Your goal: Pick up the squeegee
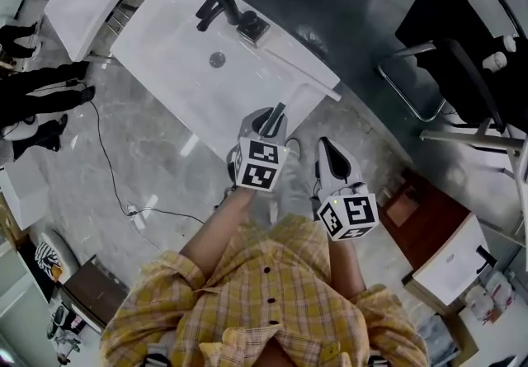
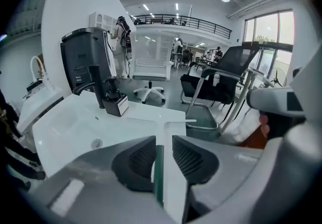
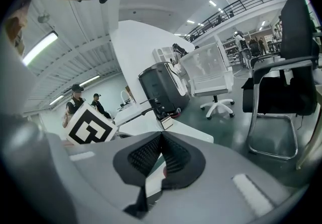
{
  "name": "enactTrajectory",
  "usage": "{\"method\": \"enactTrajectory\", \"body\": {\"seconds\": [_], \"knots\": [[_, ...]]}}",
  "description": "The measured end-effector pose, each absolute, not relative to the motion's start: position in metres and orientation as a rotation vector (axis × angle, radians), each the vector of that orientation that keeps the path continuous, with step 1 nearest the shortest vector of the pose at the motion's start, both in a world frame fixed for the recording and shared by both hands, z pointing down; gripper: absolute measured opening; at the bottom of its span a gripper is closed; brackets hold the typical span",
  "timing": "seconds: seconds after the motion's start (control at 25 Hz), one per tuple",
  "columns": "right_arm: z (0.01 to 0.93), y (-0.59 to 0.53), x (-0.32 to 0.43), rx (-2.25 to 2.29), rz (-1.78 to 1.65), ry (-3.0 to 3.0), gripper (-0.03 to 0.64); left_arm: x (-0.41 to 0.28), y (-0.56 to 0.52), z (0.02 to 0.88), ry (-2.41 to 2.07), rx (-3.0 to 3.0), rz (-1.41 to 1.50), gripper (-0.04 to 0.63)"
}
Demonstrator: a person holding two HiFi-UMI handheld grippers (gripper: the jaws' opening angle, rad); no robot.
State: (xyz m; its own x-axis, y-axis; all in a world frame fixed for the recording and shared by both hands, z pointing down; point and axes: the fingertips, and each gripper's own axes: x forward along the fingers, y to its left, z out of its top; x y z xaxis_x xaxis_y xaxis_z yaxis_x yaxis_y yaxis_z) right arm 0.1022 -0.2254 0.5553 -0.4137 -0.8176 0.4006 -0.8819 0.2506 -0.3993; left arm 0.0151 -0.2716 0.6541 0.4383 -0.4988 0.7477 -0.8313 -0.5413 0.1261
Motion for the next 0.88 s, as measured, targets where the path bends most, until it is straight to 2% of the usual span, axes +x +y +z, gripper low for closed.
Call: {"method": "enactTrajectory", "body": {"seconds": [0.88], "knots": [[0.585, -0.239, 0.118, 1.621, 0.989, -2.347, 0.003, 0.033, -0.293, 0.733, -1.003, 2.052, 1.251, 0.091]]}}
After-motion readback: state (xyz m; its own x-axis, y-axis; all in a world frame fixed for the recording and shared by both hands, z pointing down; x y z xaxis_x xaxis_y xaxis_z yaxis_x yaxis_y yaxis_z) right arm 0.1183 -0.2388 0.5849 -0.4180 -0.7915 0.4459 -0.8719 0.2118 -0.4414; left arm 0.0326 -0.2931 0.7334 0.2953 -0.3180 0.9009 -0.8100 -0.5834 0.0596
